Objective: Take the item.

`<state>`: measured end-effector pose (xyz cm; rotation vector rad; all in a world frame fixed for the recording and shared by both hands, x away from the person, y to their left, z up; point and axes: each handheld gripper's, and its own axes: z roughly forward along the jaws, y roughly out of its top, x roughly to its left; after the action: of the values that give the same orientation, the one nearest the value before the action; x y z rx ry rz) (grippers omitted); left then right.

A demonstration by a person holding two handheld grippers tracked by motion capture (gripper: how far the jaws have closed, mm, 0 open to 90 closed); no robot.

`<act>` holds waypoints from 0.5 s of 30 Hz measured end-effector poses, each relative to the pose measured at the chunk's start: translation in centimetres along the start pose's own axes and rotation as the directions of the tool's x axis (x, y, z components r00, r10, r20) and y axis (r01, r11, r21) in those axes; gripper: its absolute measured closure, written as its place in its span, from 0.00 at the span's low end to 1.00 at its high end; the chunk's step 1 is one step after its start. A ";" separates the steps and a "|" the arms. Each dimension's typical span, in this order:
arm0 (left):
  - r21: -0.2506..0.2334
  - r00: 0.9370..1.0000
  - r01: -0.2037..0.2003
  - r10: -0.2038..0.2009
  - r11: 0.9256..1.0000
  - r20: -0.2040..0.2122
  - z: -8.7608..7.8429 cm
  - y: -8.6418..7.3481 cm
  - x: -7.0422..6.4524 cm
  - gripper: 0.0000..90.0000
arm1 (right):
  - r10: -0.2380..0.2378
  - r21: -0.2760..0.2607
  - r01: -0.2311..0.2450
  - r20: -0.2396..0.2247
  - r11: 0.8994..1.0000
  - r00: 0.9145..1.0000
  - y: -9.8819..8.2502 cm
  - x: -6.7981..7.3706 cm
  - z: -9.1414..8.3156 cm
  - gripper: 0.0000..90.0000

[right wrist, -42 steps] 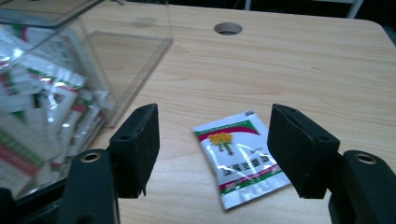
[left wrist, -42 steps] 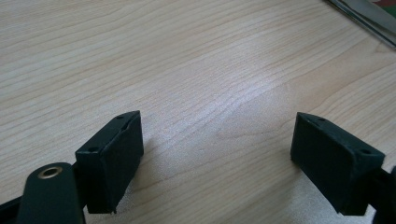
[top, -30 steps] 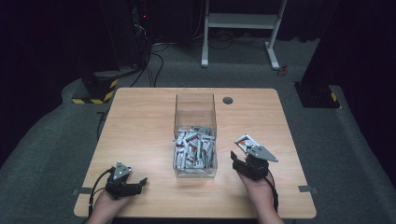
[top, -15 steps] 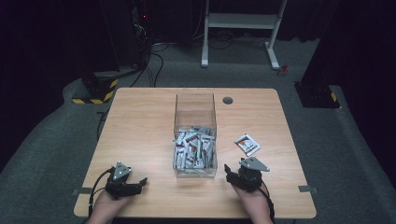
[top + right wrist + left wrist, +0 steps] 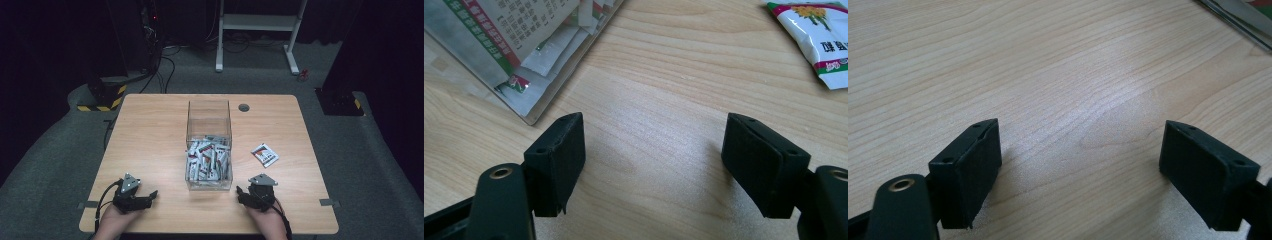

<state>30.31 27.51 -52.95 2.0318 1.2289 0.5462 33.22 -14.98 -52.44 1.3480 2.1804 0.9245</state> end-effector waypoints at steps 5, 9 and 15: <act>0.000 1.000 0.000 0.000 1.000 0.000 0.0 0.0 0.0 0.19 | -0.005 0.005 0.005 0.001 1.000 1.000 0.1 0.1 0.1 0.27; 0.000 1.000 0.000 0.000 1.000 0.000 0.0 0.0 0.0 0.19 | -0.002 0.005 0.002 0.003 1.000 1.000 0.1 0.2 0.1 0.27; 0.000 1.000 0.001 -0.001 1.000 -0.001 0.0 0.0 0.0 0.19 | -0.004 0.005 0.004 -0.003 1.000 1.000 0.0 0.2 0.1 0.26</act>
<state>30.30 27.50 -52.95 2.0315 1.2300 0.5464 33.22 -14.77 -52.46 1.3446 2.1887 0.9201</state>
